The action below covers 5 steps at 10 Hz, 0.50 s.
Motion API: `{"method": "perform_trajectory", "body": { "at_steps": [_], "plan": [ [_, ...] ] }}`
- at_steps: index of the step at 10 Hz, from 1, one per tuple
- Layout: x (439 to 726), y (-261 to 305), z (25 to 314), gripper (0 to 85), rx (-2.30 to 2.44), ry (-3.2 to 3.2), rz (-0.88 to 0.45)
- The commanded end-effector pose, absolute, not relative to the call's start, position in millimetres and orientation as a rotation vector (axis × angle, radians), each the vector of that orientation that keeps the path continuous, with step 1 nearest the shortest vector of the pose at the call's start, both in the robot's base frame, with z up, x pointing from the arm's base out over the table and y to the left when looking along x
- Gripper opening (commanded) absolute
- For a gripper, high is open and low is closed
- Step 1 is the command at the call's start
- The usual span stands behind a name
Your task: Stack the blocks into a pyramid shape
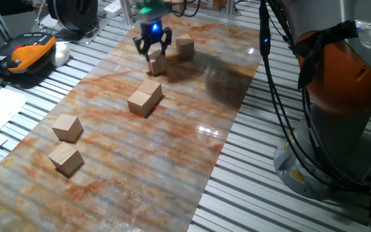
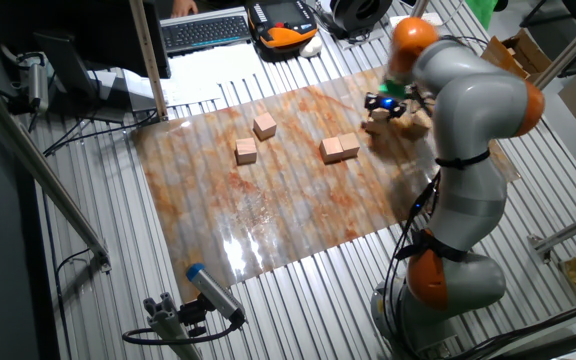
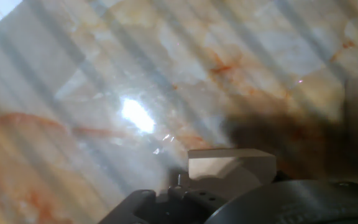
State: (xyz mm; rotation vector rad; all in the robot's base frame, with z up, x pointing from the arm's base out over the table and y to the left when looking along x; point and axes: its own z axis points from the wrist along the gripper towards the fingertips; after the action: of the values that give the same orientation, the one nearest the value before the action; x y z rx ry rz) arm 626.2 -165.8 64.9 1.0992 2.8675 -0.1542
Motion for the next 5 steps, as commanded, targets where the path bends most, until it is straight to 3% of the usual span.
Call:
{"method": "perform_trajectory", "body": {
  "at_steps": [1, 5],
  "plan": [
    [626.2, -160.9, 63.9, 0.0, 1.572, 2.660, -0.161],
    [626.2, -161.7, 65.1, 0.0, 1.608, 2.644, -0.101]
  ]
}}
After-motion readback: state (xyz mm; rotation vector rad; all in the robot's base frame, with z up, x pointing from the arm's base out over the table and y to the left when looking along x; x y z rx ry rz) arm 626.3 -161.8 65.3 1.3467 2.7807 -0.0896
